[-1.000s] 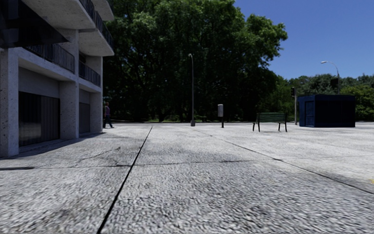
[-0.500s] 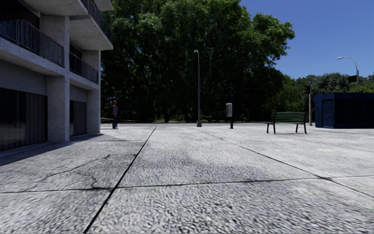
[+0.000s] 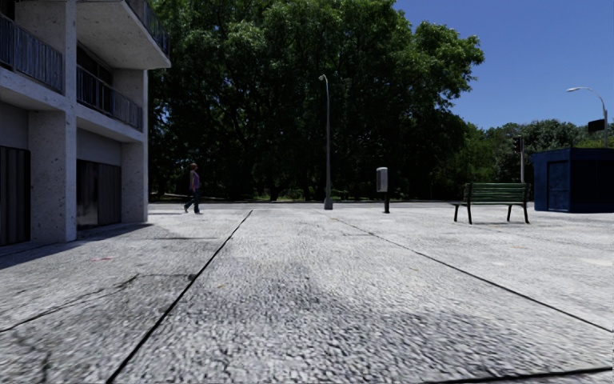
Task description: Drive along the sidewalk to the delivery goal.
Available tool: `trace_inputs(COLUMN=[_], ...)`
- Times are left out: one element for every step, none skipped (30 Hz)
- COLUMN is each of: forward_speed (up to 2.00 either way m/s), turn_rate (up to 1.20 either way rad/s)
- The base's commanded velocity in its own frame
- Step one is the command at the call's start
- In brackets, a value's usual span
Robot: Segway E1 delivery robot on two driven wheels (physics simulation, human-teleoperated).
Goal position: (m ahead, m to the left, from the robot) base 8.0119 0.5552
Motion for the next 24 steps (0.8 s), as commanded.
trace_inputs(forward_speed=[2.0,2.0,2.0,2.0,2.0,2.0,2.0,2.0,2.0,2.0,2.0,2.0,2.0,2.0,2.0,2.0,2.0,2.0,2.0,2.0,2.0,2.0,2.0,1.92], turn_rate=[0.2,0.21,0.22,0.23,0.23,0.23,0.23,0.23,0.23,0.23,0.23,0.24,0.24,0.24,0.24,0.22,0.17,0.11,0.1,0.1,0.09,0.02,0.0,0.0])
